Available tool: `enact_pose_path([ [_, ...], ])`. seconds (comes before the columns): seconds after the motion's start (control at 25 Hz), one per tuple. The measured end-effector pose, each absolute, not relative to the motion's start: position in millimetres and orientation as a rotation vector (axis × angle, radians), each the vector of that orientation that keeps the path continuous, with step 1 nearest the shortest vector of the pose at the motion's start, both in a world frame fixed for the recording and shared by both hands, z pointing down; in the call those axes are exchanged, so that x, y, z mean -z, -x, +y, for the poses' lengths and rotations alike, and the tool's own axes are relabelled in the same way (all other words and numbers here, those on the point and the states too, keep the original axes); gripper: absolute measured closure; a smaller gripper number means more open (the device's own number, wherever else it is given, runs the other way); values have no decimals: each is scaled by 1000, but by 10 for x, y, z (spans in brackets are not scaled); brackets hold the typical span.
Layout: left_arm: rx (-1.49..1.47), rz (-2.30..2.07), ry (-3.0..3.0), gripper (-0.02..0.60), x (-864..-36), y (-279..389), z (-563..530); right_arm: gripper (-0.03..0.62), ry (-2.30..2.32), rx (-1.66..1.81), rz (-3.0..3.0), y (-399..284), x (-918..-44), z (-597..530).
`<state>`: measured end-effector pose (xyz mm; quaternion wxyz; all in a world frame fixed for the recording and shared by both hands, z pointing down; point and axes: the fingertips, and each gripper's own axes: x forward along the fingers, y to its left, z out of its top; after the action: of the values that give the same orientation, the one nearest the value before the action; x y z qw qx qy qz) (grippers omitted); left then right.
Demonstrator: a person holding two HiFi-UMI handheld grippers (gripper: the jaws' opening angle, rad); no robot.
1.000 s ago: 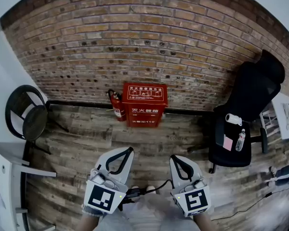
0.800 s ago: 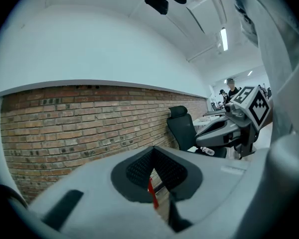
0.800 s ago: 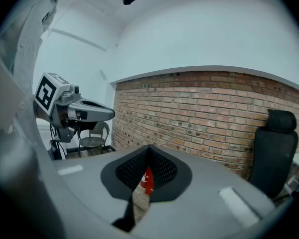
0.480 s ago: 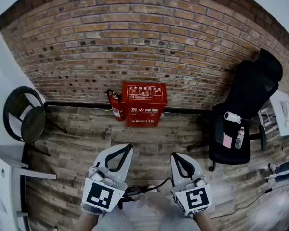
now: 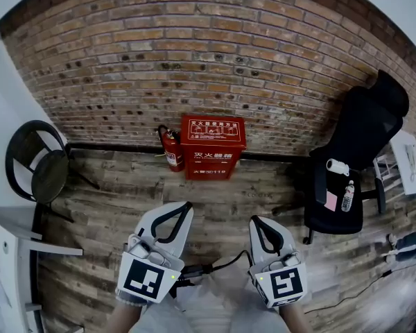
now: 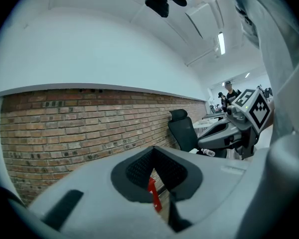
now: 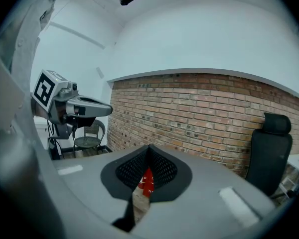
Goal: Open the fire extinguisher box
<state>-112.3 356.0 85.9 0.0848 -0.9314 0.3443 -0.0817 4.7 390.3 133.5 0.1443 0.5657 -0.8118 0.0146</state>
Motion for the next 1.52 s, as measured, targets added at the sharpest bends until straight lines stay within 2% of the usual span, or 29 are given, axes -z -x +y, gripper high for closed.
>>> enact_pose_path([
  [0.64,287,1130,2711,583,-905,1206,3127,589,-1571,-45,-2388,-110,-1444,3290],
  [1.52,449,1341,2706,583,-1268,444,997,589,-1341,-163,-2468,-912,-1823,1022],
])
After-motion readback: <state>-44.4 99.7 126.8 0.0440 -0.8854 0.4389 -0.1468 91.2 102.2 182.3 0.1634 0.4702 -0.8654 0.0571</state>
